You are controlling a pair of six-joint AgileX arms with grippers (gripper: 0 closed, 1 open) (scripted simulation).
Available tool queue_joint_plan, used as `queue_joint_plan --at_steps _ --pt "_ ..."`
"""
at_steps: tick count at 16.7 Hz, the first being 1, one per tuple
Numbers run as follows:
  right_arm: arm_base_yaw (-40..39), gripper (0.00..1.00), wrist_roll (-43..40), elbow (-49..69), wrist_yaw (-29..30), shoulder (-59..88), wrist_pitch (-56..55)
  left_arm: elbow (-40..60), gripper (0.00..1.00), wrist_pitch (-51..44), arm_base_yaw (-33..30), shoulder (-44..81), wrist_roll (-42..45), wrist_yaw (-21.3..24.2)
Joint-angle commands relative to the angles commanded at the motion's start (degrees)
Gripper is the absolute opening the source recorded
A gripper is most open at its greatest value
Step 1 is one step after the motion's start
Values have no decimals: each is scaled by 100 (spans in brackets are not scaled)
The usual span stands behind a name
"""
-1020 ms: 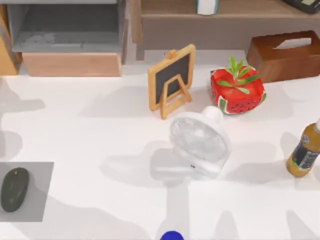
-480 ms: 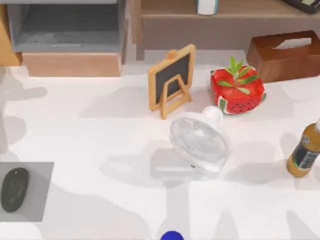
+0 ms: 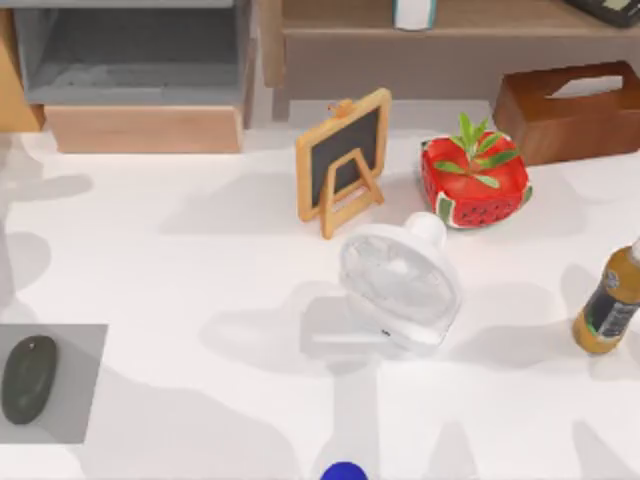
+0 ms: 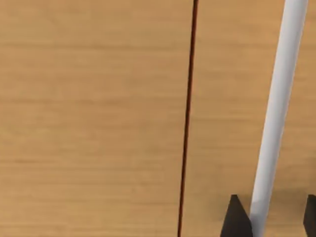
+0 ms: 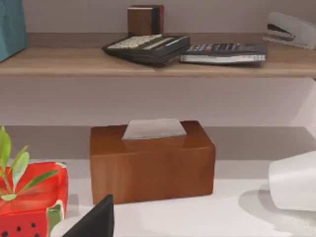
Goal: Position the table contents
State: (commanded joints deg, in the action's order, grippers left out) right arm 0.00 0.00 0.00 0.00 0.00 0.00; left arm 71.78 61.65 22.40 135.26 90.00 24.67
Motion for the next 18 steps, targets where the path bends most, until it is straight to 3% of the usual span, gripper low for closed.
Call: queue_joint_plan --at_steps 5,18 --pt "0 100 0 0 0 0 0 0 98 0 0 0 0 0" --pt "0 100 0 0 0 0 0 -400 100 115 85 -74 -15 72"
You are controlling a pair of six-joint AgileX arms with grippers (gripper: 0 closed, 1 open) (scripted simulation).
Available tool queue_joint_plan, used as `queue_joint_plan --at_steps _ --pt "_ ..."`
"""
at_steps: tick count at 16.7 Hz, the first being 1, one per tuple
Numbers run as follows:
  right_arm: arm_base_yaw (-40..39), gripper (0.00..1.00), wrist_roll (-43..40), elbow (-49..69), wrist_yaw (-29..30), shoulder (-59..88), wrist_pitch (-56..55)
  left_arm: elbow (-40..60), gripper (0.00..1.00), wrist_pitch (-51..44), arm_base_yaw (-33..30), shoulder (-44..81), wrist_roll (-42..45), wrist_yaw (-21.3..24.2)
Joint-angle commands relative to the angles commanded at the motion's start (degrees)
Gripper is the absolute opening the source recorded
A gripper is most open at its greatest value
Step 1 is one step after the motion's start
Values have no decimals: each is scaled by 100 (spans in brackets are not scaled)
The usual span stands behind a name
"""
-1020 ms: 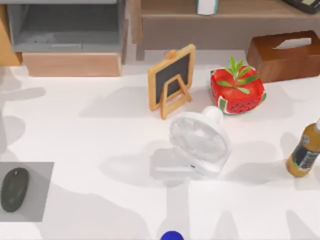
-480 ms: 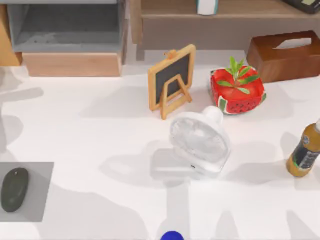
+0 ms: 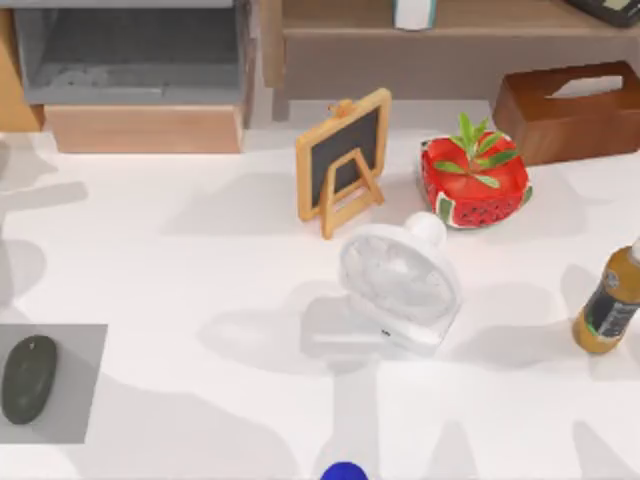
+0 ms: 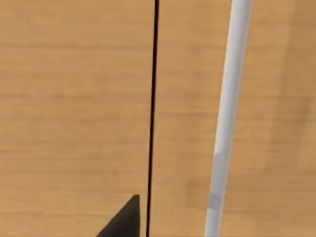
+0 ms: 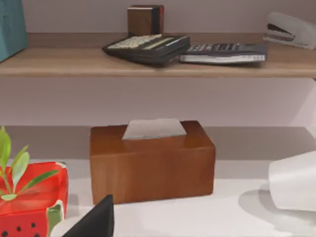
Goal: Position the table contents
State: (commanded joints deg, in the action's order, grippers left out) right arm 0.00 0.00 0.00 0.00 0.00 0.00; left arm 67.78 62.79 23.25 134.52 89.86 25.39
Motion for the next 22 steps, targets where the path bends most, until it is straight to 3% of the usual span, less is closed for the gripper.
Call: queue_joint_plan --at_steps 6,13,17,22 --pt "0 100 0 0 0 0 0 -741 100 387 178 -298 16 159" --pt "0 100 0 0 0 0 0 -801 100 481 -8 -401 -116 16" --pt "0 100 0 0 0 0 0 -1120 100 886 -940 -1002 -925 -793" --pt "0 100 0 0 0 0 0 -1585 100 1127 -2899 -1573 -2694 -2397"
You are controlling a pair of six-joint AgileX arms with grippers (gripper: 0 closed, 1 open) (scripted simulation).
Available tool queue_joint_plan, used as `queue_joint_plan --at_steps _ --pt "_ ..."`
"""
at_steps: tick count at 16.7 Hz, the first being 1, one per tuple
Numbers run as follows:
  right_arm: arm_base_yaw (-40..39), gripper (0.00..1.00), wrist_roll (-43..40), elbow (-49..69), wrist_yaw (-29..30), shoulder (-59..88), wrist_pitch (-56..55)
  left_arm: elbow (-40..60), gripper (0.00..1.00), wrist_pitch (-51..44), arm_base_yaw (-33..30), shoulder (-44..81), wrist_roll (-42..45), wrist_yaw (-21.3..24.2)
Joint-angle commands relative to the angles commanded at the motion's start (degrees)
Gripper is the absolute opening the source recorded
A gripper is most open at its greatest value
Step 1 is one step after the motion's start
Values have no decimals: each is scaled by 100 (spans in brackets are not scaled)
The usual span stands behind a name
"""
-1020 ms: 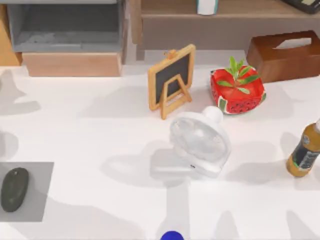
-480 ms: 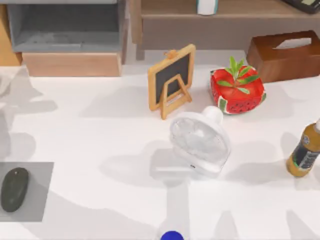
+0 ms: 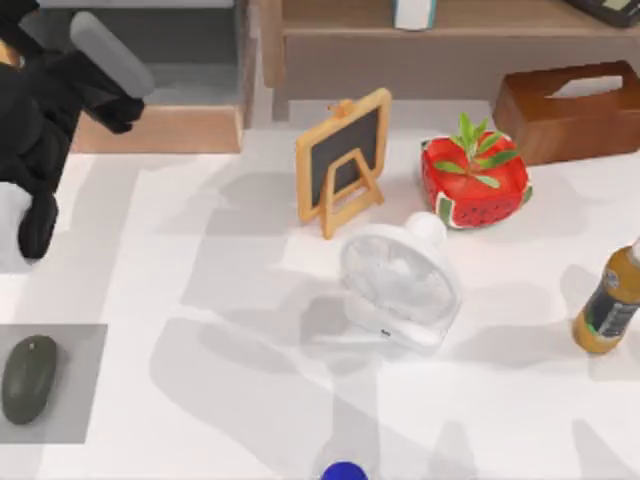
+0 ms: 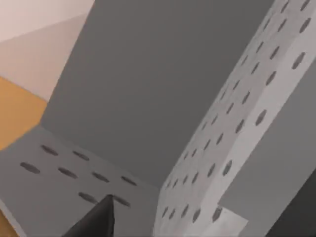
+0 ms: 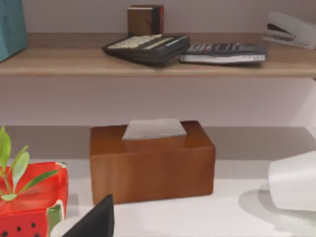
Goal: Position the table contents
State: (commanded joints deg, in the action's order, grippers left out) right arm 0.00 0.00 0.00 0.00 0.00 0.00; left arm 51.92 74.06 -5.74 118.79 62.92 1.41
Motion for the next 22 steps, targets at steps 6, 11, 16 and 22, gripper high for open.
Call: queue_joint_plan --at_steps 6,11,16,22 --pt "0 100 0 0 0 0 0 566 100 -455 -2253 -113 -2465 -2043" --pt "0 100 0 0 0 0 0 2181 100 -1544 -3332 382 -4261 -3364" --pt "0 100 0 0 0 0 0 3932 100 -2924 -3806 1192 -5516 -4103" --pt "0 100 0 0 0 0 0 5177 100 -3997 -3918 1740 -6196 -4370"
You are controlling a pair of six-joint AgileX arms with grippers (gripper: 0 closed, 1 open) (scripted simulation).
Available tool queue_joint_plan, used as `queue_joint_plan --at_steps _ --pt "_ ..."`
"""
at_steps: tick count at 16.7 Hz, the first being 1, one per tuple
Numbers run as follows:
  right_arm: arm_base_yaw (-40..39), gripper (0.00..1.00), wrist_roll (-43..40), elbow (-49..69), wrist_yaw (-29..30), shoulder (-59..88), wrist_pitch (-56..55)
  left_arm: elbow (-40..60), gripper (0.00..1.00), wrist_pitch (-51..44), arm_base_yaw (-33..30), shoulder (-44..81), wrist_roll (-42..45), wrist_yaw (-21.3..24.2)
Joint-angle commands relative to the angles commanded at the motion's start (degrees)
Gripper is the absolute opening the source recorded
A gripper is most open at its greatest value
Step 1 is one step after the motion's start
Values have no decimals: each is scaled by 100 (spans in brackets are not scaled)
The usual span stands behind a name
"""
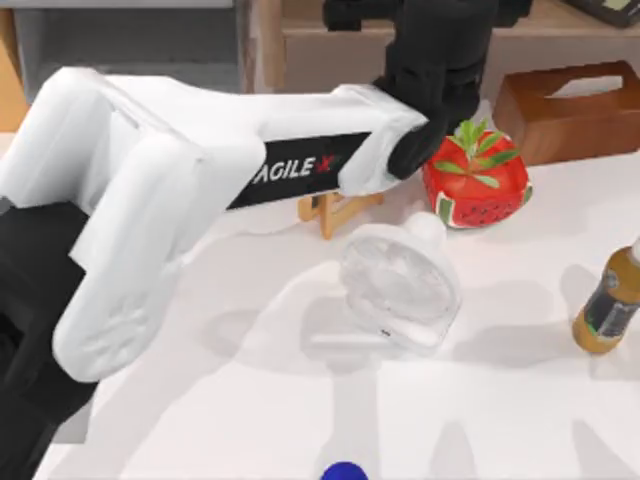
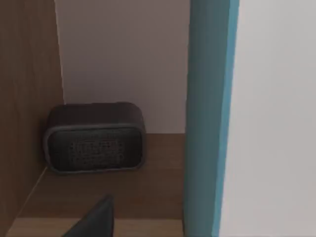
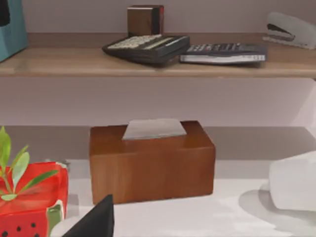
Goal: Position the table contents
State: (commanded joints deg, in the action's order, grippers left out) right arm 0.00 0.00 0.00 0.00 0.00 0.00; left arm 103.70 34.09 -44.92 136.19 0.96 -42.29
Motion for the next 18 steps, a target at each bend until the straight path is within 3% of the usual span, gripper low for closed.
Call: queue_joint_plan --at_steps 17,18 --pt "0 100 0 0 0 0 0 693 100 -344 142 371 -34 140" --pt "0 100 0 0 0 0 0 693 92 -344 142 371 -34 140"
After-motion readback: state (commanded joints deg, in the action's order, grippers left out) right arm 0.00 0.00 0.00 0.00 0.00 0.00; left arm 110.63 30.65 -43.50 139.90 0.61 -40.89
